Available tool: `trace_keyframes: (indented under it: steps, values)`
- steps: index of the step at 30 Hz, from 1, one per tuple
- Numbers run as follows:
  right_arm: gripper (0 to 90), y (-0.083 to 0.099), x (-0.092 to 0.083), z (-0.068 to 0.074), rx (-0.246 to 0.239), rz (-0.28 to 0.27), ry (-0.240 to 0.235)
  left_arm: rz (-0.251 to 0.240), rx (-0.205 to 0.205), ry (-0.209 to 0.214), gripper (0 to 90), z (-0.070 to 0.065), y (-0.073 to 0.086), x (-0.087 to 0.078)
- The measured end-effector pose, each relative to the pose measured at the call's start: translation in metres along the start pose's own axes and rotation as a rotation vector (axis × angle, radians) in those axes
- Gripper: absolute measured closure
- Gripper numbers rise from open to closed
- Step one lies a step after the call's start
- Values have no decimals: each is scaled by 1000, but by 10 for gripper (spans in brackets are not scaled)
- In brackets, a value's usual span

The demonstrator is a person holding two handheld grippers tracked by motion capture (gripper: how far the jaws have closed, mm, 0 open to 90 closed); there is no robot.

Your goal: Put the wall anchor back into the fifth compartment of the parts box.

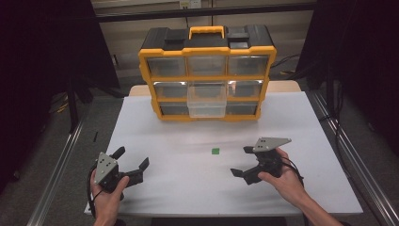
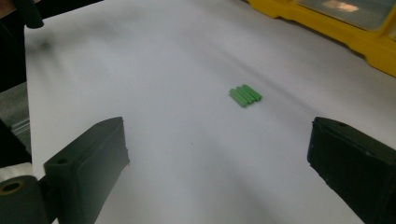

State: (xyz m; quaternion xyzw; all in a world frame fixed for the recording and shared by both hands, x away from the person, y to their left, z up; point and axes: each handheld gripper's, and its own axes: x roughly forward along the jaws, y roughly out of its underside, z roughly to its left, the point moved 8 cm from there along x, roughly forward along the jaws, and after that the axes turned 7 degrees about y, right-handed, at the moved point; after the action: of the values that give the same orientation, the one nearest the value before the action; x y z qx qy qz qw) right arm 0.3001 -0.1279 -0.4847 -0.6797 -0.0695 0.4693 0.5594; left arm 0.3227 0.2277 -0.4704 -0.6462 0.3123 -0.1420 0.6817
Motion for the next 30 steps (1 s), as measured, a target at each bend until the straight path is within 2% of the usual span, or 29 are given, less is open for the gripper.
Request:
trace_keyframes:
  steps: [2,4,8,9,10,12,14,16,19,20,21,22,24,27,28,29,30]
  values:
    - [39,-2,2,1,-12,7,-5,3,4,3,39,-1,0,0]
    - [39,-12,9,4,-25,11,-21,0,7,20,36,-4,0,2]
    - [58,-20,17,7,-47,23,-49,-1,3,9,36,-2,0,3]
    - [67,-22,23,9,-72,60,-72,0,1,11,36,-2,0,3]
    - [67,-22,23,9,-72,60,-72,-1,0,11,36,-2,0,3]
    - [80,-23,29,12,-91,95,-81,5,9,12,36,-1,1,3]
    - [87,-23,35,14,-106,129,-107,6,14,12,36,-1,1,3]
    - [98,-24,40,14,-137,158,-104,10,19,10,36,-1,1,3]
    - [79,-28,45,14,-169,189,-124,6,17,22,36,-2,0,4]
    - [82,-29,46,15,-186,196,-129,10,21,13,36,-1,1,4]
    - [78,-31,48,15,-209,213,-134,4,10,17,36,-2,0,4]
    - [78,-31,48,15,-209,213,-134,6,13,20,36,-1,1,4]
    - [82,-31,49,15,-234,249,-139,4,16,21,35,-1,0,4]
    - [125,-29,54,15,-229,313,-172,0,11,20,36,-1,-1,4]
    - [125,-29,54,15,-229,313,-172,0,11,20,36,-1,-1,4]
    - [129,-29,55,14,-242,321,-170,9,16,22,36,-1,0,3]
    - [151,-28,57,14,-260,340,-176,-2,13,27,36,-1,-1,4]
